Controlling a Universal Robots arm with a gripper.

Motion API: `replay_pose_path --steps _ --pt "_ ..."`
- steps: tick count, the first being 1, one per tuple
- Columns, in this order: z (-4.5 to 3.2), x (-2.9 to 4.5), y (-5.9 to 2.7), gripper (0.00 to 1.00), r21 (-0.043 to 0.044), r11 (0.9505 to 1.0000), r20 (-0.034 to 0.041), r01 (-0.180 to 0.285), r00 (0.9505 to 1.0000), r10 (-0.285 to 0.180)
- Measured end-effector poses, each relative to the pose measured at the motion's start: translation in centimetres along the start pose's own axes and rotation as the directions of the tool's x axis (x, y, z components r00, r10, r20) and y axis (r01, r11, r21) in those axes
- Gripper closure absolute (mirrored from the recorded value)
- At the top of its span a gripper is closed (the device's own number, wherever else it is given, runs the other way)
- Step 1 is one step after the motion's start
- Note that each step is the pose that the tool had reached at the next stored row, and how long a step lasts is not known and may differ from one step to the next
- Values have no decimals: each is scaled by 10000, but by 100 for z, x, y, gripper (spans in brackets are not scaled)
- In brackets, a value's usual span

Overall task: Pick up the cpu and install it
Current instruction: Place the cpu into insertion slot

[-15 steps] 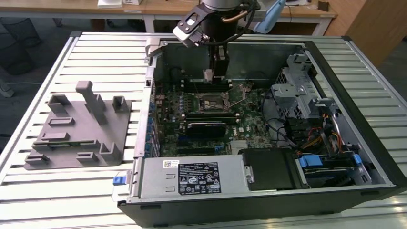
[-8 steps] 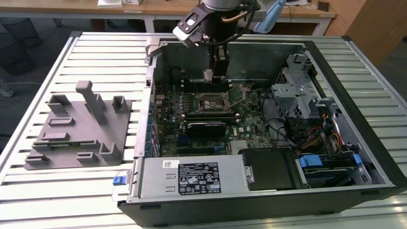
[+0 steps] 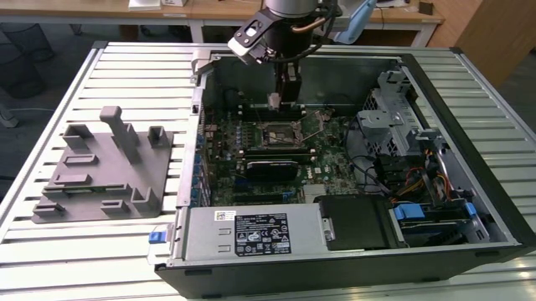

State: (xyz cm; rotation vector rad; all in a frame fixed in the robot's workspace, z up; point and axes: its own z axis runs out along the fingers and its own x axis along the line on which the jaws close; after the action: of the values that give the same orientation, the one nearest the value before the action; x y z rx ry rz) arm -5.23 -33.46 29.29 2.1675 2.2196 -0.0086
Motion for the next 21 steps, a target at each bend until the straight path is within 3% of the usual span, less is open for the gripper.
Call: replay_pose_path --steps 6,11,21 --pt "112 3 18 46 0 10000 0 -15 10000 15" --pt "160 5 66 46 2 10000 2 -15 10000 15" --pt "330 10 64 46 1 10000 1 -15 10000 15"
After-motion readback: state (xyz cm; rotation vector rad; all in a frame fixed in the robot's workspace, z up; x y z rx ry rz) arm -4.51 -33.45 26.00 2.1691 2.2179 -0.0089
